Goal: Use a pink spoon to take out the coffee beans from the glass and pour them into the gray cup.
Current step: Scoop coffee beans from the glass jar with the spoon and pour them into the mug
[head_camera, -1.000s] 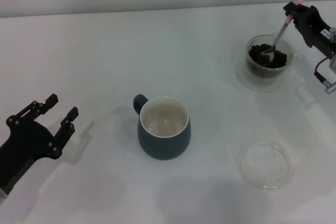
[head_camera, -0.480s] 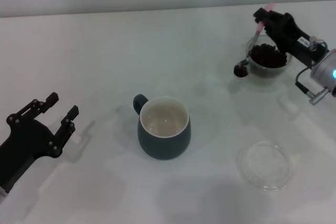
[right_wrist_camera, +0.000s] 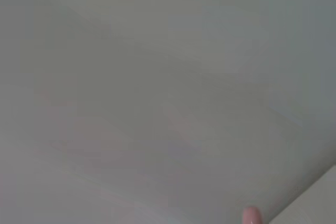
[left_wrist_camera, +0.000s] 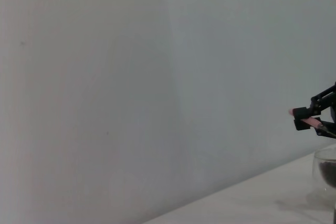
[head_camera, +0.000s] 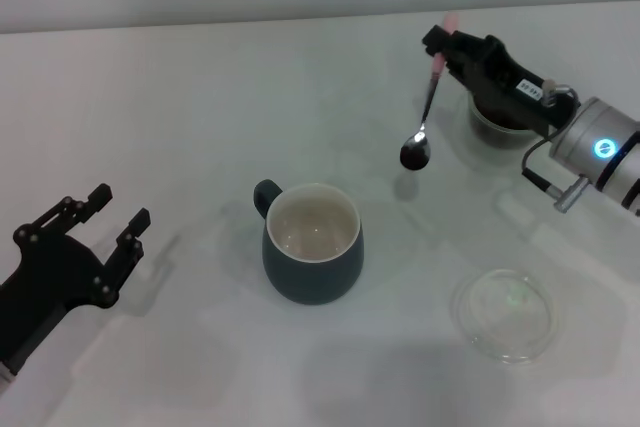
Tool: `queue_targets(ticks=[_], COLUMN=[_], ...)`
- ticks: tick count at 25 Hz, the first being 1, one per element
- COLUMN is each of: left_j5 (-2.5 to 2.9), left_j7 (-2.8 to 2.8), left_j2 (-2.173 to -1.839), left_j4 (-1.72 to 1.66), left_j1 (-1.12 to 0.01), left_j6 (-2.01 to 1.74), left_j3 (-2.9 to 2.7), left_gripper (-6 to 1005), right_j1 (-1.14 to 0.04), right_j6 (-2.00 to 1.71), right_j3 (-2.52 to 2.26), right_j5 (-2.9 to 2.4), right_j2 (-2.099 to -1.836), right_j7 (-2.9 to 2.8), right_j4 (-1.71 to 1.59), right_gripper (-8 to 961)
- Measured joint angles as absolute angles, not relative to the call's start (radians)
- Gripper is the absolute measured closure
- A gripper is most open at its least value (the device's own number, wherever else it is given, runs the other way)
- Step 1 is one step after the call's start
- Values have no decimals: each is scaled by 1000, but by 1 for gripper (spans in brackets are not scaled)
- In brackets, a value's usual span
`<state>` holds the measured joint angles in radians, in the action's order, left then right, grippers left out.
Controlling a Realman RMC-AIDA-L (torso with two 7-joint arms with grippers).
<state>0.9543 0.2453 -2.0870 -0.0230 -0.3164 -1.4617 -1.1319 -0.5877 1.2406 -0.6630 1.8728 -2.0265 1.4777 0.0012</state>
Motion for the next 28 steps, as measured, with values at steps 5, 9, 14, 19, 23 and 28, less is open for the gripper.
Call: queue_targets(ticks=[5, 9, 14, 19, 23, 28], left_j5=[957, 954, 954, 958, 954, 952], left_j7=[244, 222, 218, 218, 218, 218], left_j2=[-2088, -2088, -2089, -2089, -2089, -2087], left_j4=[-20, -3, 3, 3, 3, 3], left_j1=[-315, -311, -311, -308, -295, -279], left_j6=[-1462, -1462, -1462, -1463, -1464, -1467], left_j3=[-1132, -1132, -1132, -1133, -1132, -1128], left_gripper=[537, 538, 539, 538, 537, 539], right_j1=[-598, -612, -645, -680, -705, -737], right_j6=[1270, 1289, 1300, 1302, 1302, 1297], right_j3=[-690, -702, -712, -706, -704, -690], right_j5=[1870, 1853, 1834, 1811, 1808, 1772], right_j2=[-2028, -2028, -2028, -2028, -2028, -2028], right_j7=[1486, 1487, 1502, 1519, 1542, 1584], right_j4=[26, 35, 82, 120, 147, 162], right_gripper=[810, 810, 810, 810, 810, 810])
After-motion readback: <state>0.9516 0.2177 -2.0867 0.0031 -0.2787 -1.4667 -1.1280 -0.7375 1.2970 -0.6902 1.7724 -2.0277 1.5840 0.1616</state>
